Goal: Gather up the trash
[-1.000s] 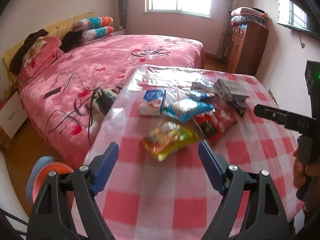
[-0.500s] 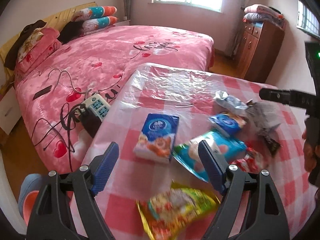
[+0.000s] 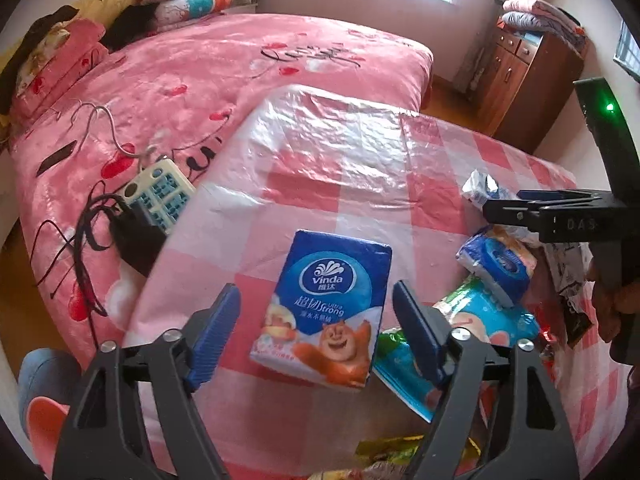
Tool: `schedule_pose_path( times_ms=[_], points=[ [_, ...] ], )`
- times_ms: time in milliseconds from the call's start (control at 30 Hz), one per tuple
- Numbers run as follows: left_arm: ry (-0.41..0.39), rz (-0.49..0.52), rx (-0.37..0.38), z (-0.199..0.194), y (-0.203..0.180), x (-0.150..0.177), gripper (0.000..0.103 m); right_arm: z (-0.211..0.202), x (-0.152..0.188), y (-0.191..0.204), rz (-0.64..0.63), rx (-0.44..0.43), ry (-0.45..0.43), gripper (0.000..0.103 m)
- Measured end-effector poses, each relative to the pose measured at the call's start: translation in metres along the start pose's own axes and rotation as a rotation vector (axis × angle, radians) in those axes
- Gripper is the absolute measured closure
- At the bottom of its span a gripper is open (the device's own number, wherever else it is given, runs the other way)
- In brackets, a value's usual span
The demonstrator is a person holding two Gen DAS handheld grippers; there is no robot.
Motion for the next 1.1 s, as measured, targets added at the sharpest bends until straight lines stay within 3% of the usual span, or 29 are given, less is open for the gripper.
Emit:
schedule_pose_path(
  times_ms=[67, 167, 500, 1100],
  points=[
    [0.015, -0.007, 0.008, 0.005, 0.0, 0.002, 0.037, 0.0, 0.003, 0.004, -0.029, 0.035, -0.016, 0.022],
    [0.003, 0.01, -0.013, 0.005, -0.004, 0.003, 0.042, -0.003, 0.009, 0.007, -0.055, 0.057, -0.044, 0.036],
    [-0.014, 0.009, -0.001, -0.005, -0.012, 0.019, 0.046, -0.022, 0.044, 0.023, -0.029, -0.013, -0.09, 0.037],
    [0.009, 0.067, 0.087, -0.057, -0.045, 0.103, 0.047, -0.086, 0.159, 0.05, 0.002, -0.112, -0.128, 0.036]
  ],
)
Point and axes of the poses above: each gripper's, at about its wrist camera, not at the fingertips, and z roughly the way its jaws point, y to its left, x to its underside, the point moved 5 cm from there along z, roughly the way its jaws point, and after that the axes turned 8 degrees about x, right-handed, at the moved point
